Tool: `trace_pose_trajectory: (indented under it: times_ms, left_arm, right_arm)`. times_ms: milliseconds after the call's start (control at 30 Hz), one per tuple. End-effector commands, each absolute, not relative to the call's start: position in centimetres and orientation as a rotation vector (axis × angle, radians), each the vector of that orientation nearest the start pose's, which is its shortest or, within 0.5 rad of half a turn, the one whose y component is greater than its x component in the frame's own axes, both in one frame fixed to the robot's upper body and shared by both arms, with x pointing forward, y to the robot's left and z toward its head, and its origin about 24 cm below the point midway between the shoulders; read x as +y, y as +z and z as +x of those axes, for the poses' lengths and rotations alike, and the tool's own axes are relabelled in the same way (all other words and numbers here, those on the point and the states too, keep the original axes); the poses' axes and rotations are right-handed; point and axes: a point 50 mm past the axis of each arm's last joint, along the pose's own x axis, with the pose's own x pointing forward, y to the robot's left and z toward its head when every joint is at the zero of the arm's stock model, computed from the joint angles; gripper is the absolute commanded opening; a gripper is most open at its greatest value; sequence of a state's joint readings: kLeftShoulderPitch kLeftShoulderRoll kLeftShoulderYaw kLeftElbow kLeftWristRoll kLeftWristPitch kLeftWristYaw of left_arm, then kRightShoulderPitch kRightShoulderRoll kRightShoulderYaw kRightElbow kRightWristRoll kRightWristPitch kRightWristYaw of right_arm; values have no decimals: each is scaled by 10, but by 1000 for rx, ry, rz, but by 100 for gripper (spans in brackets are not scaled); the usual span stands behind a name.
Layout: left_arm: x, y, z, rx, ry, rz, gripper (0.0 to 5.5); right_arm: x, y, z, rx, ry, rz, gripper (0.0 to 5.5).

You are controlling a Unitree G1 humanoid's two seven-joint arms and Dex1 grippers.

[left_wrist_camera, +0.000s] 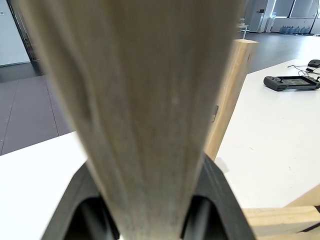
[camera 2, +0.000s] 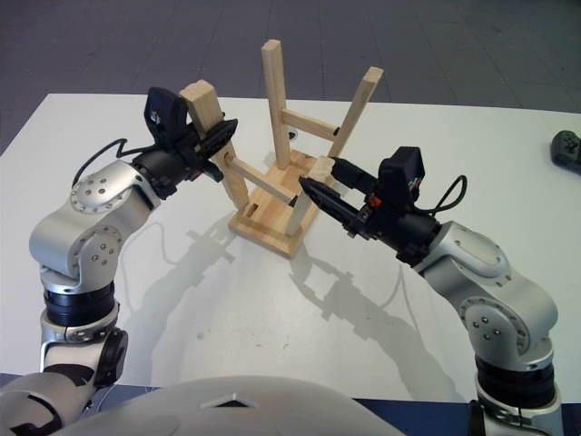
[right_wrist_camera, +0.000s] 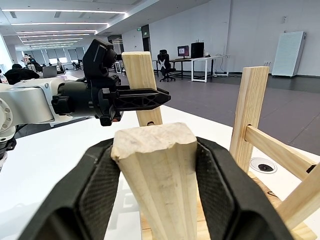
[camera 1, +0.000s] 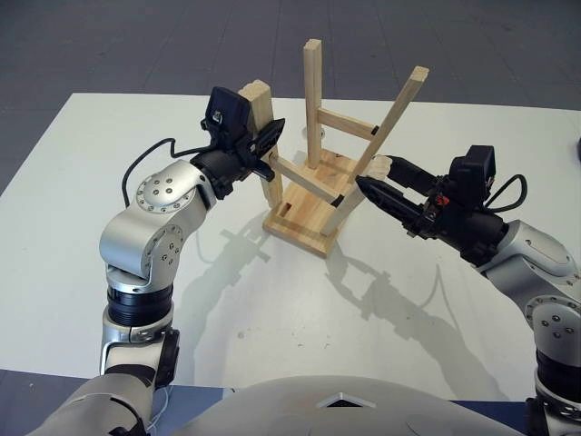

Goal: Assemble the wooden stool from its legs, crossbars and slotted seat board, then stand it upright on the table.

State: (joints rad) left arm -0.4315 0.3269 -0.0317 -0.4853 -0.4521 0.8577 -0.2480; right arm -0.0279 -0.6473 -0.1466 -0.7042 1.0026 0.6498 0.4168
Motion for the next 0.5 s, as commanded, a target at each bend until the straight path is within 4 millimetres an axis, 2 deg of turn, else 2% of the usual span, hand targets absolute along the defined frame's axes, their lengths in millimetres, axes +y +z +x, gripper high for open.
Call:
trace_pose_trajectory:
  times_ms: [33,500]
  left_arm:
    - [104,187,271,-9,-697,26,105]
    - [76,178,258,23,-876,23,105]
  right_arm:
    - [-160,163,204,81,899,162,222]
    - [-163,165,207,61,863,171,222]
